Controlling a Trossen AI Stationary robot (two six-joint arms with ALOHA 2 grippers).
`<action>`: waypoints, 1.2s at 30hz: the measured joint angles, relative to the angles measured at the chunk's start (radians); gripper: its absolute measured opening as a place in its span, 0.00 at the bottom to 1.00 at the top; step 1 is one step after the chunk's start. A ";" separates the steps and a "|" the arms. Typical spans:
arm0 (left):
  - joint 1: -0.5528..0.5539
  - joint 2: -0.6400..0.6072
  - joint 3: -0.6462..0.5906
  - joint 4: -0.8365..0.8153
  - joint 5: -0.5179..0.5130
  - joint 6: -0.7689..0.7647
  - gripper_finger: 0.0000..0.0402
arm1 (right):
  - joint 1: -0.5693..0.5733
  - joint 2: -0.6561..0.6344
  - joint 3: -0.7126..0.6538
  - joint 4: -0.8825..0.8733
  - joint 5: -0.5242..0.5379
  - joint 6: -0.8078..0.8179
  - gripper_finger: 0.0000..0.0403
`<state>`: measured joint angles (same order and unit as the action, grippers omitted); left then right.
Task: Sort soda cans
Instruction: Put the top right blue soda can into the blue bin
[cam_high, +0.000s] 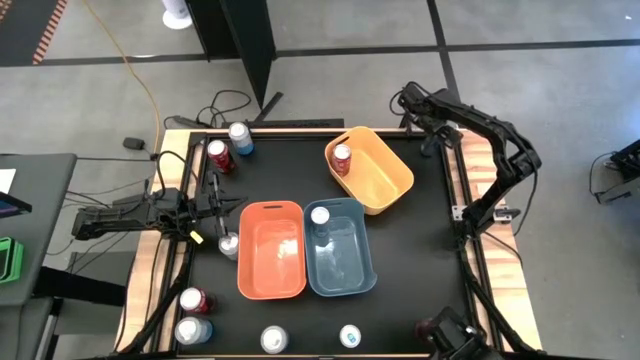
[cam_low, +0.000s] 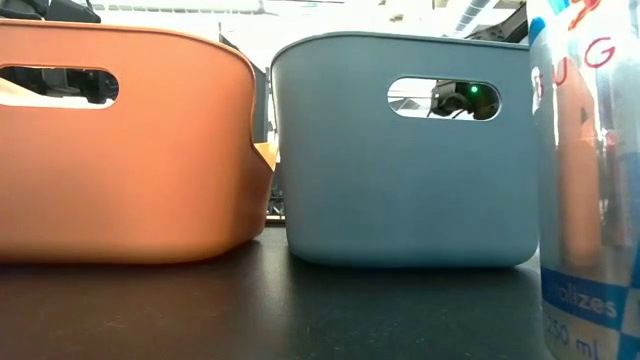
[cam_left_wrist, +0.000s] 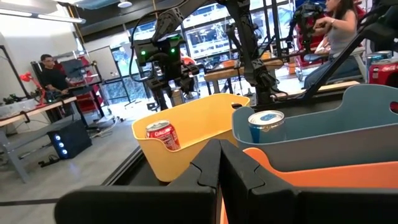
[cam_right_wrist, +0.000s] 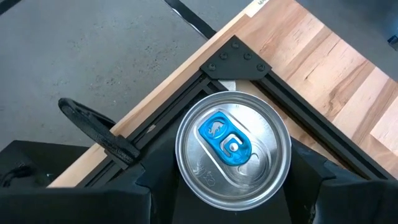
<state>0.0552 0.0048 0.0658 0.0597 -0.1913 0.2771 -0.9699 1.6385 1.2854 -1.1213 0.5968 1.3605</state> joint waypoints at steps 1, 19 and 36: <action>0.000 0.000 0.000 0.000 0.000 0.000 0.00 | 0.001 -0.003 0.000 0.000 0.000 -0.002 0.55; 0.000 0.000 0.000 0.000 0.000 0.001 0.00 | 0.078 -0.010 0.000 -0.008 0.004 -0.004 0.54; 0.000 0.000 0.000 0.000 0.000 0.000 0.00 | 0.178 -0.010 0.002 -0.086 0.006 0.040 0.54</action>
<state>0.0555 0.0048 0.0658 0.0593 -0.1913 0.2775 -0.7918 1.6287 1.2873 -1.2073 0.6025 1.4009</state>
